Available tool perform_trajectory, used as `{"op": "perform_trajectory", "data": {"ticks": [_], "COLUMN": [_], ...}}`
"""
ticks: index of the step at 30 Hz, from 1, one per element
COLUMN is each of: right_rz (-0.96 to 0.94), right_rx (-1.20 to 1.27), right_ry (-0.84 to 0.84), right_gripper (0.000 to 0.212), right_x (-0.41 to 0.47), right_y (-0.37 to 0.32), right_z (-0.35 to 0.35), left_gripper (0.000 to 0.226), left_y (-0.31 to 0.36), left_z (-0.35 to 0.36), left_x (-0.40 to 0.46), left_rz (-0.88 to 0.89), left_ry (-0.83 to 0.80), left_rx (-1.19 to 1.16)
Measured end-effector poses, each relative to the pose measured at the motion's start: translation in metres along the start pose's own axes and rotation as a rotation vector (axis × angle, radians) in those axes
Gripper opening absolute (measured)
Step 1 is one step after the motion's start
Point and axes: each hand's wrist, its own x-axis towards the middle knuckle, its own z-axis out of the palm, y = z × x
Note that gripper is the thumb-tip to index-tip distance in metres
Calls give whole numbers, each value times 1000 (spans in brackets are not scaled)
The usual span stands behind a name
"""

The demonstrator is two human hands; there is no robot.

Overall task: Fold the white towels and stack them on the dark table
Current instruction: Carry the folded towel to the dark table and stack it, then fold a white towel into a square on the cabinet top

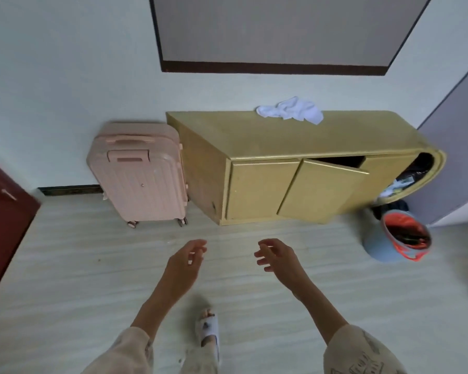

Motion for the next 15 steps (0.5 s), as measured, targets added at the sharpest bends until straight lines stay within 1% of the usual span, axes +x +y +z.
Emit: {"op": "perform_trajectory", "data": {"ticks": [6, 10, 15], "right_rz": [30, 19, 22], "right_rx": [20, 11, 27], "right_ry": [46, 73, 126], "right_gripper": [19, 17, 14], "right_x": [139, 246, 343], "right_y": [-20, -64, -101], "right_z": [-55, -97, -149], "left_gripper": [22, 24, 25], "left_y": [32, 66, 122], "left_z": [39, 52, 71], "left_x": [153, 271, 394], "left_rz": [44, 58, 91], "left_ry": [-69, -95, -173], "left_rx": [39, 74, 109]}}
